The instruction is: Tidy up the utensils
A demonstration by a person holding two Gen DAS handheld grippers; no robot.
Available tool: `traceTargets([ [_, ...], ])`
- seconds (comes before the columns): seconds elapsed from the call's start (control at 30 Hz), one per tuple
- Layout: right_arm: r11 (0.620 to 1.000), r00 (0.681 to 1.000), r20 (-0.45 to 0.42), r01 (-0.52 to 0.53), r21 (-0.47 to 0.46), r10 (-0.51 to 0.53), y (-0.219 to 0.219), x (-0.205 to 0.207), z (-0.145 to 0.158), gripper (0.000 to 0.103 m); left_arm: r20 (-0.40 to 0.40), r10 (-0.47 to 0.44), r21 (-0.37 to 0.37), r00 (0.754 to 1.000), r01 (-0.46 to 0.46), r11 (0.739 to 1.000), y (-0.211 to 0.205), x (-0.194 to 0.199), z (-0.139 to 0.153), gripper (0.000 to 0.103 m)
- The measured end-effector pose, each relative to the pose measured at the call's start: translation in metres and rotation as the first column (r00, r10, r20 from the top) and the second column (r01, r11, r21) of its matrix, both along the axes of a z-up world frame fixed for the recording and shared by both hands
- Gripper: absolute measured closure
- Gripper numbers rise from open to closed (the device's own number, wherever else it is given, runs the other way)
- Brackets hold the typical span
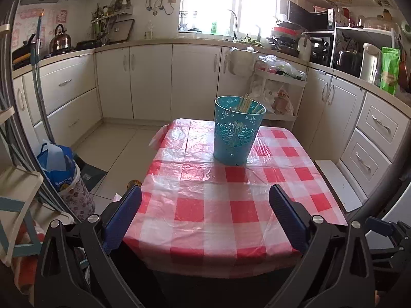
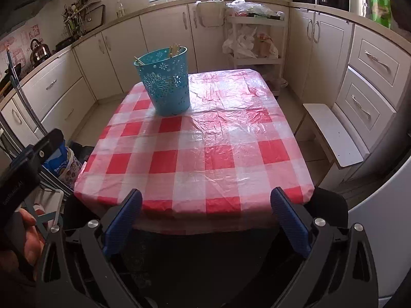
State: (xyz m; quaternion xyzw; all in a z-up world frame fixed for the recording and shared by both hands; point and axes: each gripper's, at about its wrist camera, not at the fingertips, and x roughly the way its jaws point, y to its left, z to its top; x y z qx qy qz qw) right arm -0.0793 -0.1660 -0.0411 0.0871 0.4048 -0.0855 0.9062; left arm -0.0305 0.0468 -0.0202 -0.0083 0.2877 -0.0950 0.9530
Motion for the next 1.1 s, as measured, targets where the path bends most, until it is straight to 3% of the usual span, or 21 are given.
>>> traceTargets([
  [0.4, 0.999, 0.995, 0.091, 0.046, 0.025, -0.048, 0.018, -0.069, 0.013, 0.007, -0.04, 0.042, 0.076, 0.998, -0.039, 0.996, 0.01, -0.06, 0.009, 0.008],
  [0.63, 0.999, 0.997, 0.07, 0.032, -0.018, -0.03, 0.031, -0.082, 0.009, 0.007, -0.148, 0.041, 0.067, 0.988, -0.031, 0.997, 0.024, -0.072, -0.001, 0.008],
  [0.83, 0.998, 0.996, 0.087, -0.011, -0.07, 0.017, 0.047, -0.09, 0.014, 0.007, -0.117, 0.062, 0.083, 0.991, -0.053, 0.995, 0.028, -0.085, 0.003, 0.008],
  [1.1, 0.998, 0.995, 0.097, -0.011, -0.067, 0.017, 0.048, -0.093, 0.014, 0.007, -0.114, 0.062, 0.097, 0.991, -0.051, 0.994, 0.028, -0.088, 0.006, 0.008],
])
